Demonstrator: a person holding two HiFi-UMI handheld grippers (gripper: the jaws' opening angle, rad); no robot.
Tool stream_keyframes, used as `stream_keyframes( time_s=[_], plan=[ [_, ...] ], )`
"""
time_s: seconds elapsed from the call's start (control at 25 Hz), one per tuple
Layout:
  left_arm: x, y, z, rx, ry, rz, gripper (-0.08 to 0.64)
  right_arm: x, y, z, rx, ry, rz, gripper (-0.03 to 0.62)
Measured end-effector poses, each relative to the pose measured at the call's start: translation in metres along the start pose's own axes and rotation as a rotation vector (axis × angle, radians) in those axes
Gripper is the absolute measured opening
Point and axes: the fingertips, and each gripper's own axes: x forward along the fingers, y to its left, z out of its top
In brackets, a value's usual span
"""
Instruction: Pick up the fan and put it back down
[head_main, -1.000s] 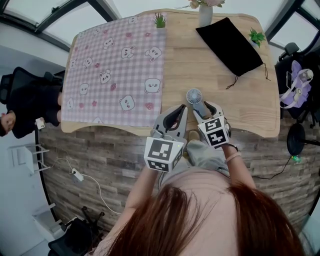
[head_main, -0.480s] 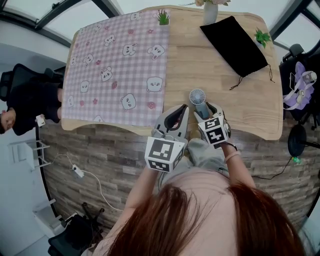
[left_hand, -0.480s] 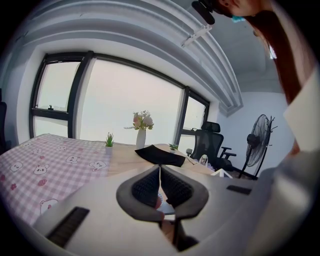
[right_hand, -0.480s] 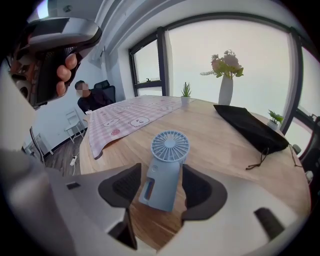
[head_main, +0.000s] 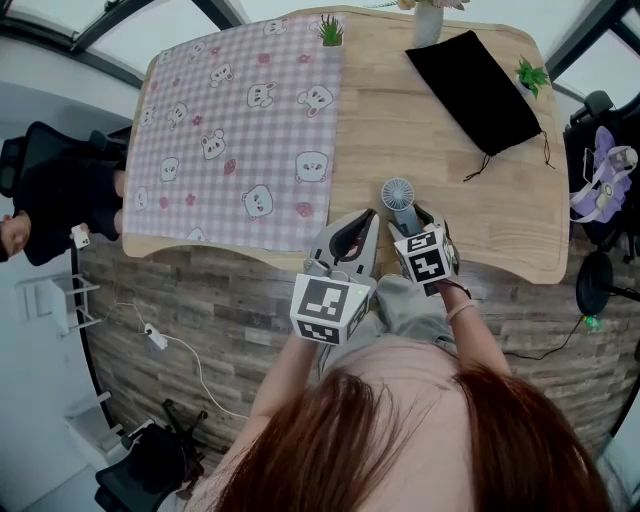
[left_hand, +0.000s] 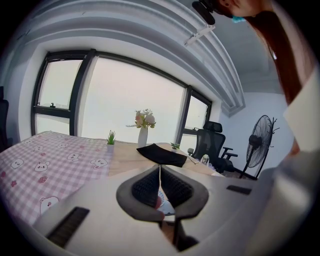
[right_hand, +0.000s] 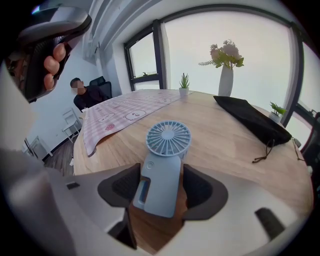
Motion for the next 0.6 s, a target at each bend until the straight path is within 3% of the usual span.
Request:
stream_keyframes(
  time_s=[0.6],
  plan=[
    [-0.002,0.003,0.0042,0.002,-0.011,0.013,0.012,-0.001,-0.0059,-0.0001,-0.027,-0.018,-0.038,0.213]
  ],
)
